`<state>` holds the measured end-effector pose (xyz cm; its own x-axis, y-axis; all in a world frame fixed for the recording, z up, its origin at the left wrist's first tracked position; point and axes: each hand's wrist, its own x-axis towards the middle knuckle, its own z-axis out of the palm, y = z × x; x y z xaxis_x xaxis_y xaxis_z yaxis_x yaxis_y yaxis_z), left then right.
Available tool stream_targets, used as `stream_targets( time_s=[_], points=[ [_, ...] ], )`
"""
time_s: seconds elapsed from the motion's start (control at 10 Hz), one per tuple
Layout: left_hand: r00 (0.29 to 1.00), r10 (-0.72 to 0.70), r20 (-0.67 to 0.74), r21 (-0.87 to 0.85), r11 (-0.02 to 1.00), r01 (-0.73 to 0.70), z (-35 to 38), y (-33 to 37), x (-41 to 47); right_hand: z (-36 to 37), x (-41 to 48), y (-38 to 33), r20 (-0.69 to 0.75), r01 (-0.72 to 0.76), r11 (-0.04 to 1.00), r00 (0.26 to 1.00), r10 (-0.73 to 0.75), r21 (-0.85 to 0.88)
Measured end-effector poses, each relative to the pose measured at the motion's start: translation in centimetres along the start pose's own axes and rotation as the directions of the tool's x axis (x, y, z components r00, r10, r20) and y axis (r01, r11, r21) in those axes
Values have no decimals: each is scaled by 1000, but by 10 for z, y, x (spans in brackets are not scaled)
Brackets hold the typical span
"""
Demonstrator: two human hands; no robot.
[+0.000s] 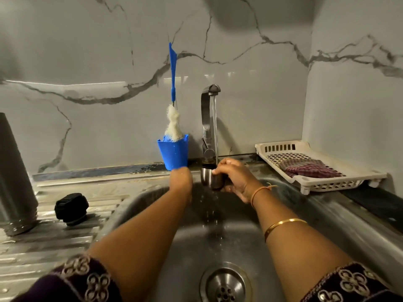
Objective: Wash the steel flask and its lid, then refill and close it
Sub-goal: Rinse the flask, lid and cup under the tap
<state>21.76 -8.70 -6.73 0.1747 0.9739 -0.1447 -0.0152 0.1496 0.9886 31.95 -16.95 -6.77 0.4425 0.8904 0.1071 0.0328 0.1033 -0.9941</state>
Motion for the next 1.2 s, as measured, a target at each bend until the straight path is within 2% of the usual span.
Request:
stream_targets(
  time_s=[0.1, 0.2, 0.3, 0.4, 0.5, 0.6, 0.7, 0.8, 0.9, 1.0, 1.1, 1.2],
  points=[
    [998, 68, 10, -20, 997, -68, 14, 34, 2, 2, 5, 2, -74, 100, 970, 990, -119, -222],
    [995, 42, 89, -26, 999, -40, 33, 54, 9, 4, 11, 6, -115, 179, 914, 965, -235, -364],
    [976, 27, 215, 0, 1000, -27, 48, 61, 3, 4, 16, 7, -158, 192, 903, 950, -269, -384],
    [975, 93, 202, -75, 994, -80, 59, 56, 11, 2, 17, 9, -183, 164, 909, 951, -249, -383],
    [950, 191, 247, 19, 979, -202, 65, 48, 5, 3, 18, 9, -140, 155, 909, 965, -224, -387],
    [922, 252, 296, 323, 882, -344, 65, 47, 13, 3, 18, 10, -74, 111, 939, 987, -143, -327],
    [916, 203, 344, 391, 857, -337, 55, 46, 9, 0, 17, 7, -33, 2, 978, 999, -9, -206],
    [926, 197, 322, 306, 904, -298, 38, 37, 3, -1, 11, 2, 2, -79, 997, 997, 79, -12],
    [964, 120, 237, 370, 906, -204, 16, 20, -3, -4, 2, 0, -55, -185, 982, 982, 183, -34],
    [965, 45, 259, 634, 746, -205, -17, 2, -5, -10, -16, -6, 74, -448, 893, 893, 444, 50],
    [905, -19, 426, 805, 465, -369, -42, -8, -16, -12, -33, -5, 153, -642, 758, 765, 626, 112],
    [822, -70, 565, 815, 206, -542, -60, -12, -41, -10, -47, -3, -22, -672, 732, 738, 674, -109]
  ],
)
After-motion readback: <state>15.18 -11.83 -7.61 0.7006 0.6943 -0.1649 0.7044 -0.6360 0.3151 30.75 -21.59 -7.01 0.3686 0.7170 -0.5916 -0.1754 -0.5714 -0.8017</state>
